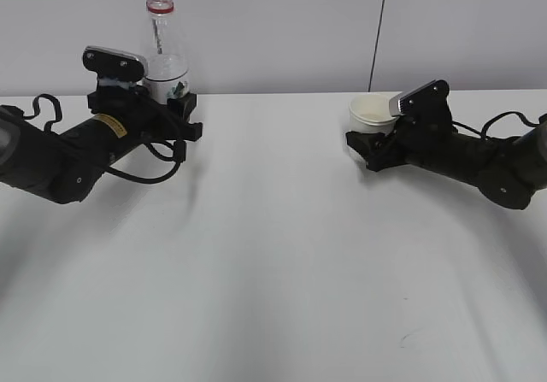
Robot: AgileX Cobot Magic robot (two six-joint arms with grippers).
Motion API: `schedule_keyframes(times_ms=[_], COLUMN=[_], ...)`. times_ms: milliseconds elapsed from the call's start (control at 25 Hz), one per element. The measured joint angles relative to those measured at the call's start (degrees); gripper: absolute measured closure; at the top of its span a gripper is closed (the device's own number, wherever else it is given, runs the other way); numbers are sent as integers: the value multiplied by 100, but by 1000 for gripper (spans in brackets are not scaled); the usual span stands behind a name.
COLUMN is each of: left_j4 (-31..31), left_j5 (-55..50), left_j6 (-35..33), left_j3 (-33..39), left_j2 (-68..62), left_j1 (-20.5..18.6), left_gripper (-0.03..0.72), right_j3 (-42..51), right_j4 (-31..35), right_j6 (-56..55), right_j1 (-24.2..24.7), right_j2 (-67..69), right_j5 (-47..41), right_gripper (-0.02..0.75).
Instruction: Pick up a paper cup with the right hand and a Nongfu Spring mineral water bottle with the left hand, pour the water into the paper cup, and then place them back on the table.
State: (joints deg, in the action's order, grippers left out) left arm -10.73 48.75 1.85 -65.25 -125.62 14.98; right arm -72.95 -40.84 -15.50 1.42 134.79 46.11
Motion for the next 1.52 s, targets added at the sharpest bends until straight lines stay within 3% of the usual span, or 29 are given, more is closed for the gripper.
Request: schedule_keyframes(times_ms=[1520], left_j4=[0], left_j5=[-15], left_j6=[0], left_j3=[0], left_j2=[0], left_j1=[0], left_gripper=[316], right_j3=[381], right_j4=[189], right_j6=[-231], right_j1=[22], right_j2=[0], right_j5=[76], right_gripper=[130])
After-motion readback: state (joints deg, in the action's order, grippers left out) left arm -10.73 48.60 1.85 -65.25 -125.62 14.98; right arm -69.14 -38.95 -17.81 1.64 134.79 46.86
